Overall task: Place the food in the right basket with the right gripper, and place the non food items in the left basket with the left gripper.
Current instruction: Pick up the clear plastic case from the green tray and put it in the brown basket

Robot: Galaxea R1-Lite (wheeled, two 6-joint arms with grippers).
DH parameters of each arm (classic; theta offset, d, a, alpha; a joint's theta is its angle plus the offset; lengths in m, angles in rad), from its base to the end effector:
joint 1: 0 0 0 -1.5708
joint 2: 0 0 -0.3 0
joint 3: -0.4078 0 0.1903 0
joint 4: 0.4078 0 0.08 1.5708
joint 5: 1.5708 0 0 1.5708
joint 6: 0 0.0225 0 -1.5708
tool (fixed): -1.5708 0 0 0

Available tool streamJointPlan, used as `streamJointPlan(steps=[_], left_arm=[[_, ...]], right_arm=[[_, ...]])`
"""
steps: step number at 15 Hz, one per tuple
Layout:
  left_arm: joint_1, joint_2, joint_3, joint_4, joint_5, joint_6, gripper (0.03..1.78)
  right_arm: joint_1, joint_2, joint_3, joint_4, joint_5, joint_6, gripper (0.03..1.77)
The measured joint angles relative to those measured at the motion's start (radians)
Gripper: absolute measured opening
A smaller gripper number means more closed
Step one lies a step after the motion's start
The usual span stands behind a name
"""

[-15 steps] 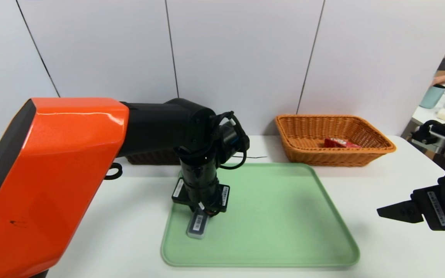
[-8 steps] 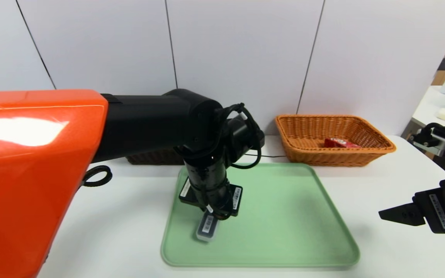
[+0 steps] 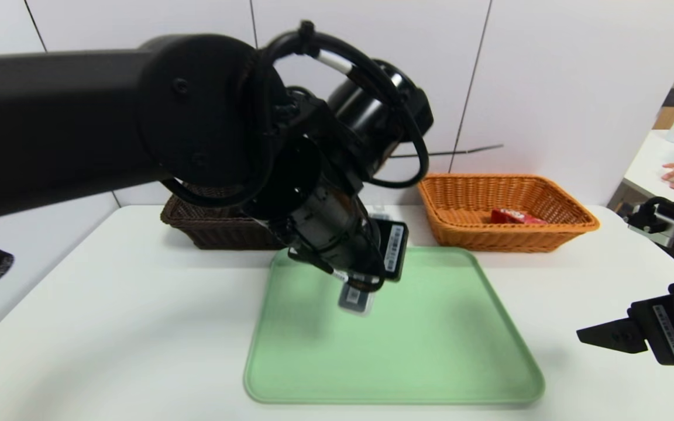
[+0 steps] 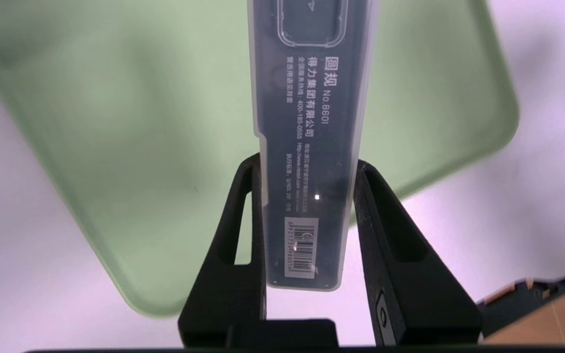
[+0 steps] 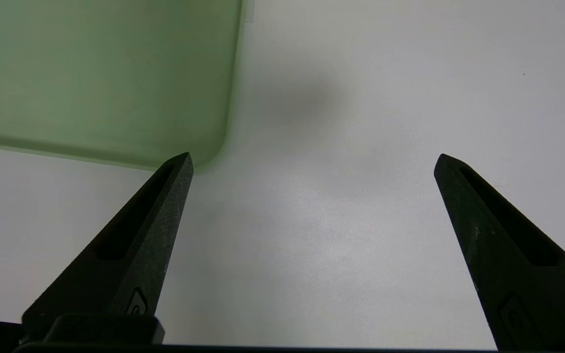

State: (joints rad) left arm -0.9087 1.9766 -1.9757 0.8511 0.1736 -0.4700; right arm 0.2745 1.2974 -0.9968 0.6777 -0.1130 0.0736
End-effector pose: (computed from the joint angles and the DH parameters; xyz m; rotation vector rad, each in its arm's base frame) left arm 0.2247 -0.2819 0.2741 0.0191 0.8779 -0.4920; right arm 0.1599 0.0424 0.2243 -0.1208 0.9648 0.1128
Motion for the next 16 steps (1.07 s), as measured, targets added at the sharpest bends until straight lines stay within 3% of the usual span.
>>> streamJointPlan(steps=[4,6,9,13,16], left_arm=[[0.148,-0.05,0.0,-0.194,0.15,0.199,0.55],[0.249,-0.051,0.0,-0.302,0.161,0.286,0.55],[0.38,-0.029,0.006,-0.357,0.162,0.336,0.55],[0.457,0.004,0.011,-0.36,0.16,0.334,0.55],[0.471,0.031,0.013,-0.36,0.158,0.331,0.55]], right_arm=[[0.0,-0.007,0.003,-0.002,-0.002,0.0,1.7],[0.0,-0.008,-0.007,-0.005,-0.007,0.0,1.7],[0.001,-0.006,-0.047,-0.083,-0.019,-0.005,1.7],[0.003,0.016,-0.107,-0.123,-0.027,-0.012,1.7],[0.006,0.031,-0.134,-0.256,-0.024,-0.018,1.7]])
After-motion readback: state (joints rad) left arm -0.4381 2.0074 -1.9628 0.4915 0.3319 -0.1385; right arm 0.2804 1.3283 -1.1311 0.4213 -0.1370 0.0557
